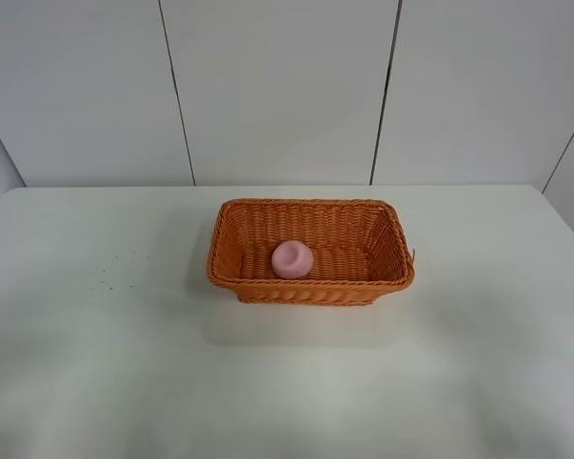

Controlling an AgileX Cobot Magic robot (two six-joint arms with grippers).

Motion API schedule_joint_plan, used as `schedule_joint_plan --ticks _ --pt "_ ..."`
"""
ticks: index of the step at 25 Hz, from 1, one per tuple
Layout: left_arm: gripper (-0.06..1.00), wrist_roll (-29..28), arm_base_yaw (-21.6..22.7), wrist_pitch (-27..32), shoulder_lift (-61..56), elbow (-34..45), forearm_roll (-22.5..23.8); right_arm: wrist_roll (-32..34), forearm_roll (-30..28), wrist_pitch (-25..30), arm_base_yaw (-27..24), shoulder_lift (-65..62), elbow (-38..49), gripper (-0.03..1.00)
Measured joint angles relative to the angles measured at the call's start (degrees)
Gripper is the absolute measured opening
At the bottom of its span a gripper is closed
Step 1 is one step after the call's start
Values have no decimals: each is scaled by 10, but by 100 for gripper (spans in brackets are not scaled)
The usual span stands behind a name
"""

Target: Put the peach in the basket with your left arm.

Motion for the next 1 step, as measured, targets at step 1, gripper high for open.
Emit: schedule_joint_plan --ticks 1 --pt "76 0 0 0 0 0 0 0 0 0 0 0 0 69"
